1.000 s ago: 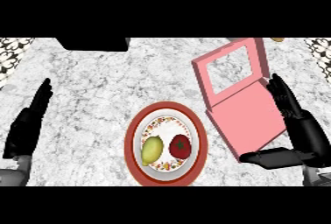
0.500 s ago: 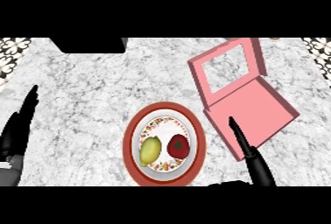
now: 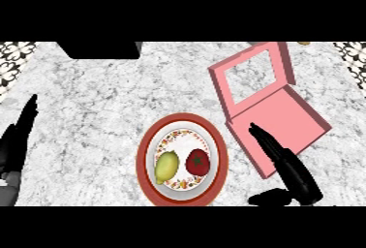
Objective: Pick the tomato from the plate and place it in the cardboard box
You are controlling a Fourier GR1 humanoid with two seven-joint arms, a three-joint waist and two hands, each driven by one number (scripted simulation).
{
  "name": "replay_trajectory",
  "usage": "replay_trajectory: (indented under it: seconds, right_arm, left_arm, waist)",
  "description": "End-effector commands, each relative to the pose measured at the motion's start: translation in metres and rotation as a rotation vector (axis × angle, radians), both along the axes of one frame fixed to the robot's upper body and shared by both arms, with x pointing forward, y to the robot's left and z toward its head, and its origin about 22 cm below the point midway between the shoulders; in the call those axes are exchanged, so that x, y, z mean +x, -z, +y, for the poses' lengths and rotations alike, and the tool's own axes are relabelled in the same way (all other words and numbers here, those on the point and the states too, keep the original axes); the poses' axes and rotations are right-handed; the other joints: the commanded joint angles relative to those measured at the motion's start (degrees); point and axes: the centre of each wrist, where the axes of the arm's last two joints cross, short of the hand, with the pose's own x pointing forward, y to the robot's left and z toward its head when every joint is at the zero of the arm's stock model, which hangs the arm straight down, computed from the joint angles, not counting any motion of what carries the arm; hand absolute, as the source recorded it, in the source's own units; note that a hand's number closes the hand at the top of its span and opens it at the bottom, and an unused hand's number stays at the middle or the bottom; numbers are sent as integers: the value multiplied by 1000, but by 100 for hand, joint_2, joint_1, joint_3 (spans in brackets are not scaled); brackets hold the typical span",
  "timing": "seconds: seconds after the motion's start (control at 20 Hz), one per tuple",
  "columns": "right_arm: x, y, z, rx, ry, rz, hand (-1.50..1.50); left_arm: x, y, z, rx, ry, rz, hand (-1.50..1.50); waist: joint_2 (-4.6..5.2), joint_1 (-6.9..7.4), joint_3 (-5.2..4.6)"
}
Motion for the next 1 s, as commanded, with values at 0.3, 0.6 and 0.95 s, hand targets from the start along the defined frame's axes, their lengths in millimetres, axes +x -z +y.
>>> replay_trajectory:
  seconds: [0.3,0.6,0.95]
  right_arm:
    - [48,-50,70,-410,-93,238,-150]
    - [53,-53,110,-433,-144,332,-150]
    - [73,-43,104,-493,-135,351,-150]
  left_arm:
    - [-1,4,0,-11,14,4,0]
    - [3,17,-12,-4,-1,16,0]
    - [0,8,5,-6,-4,4,0]
  waist:
    - [5,70,1]
    - [9,-14,8]
    - [8,-20,10]
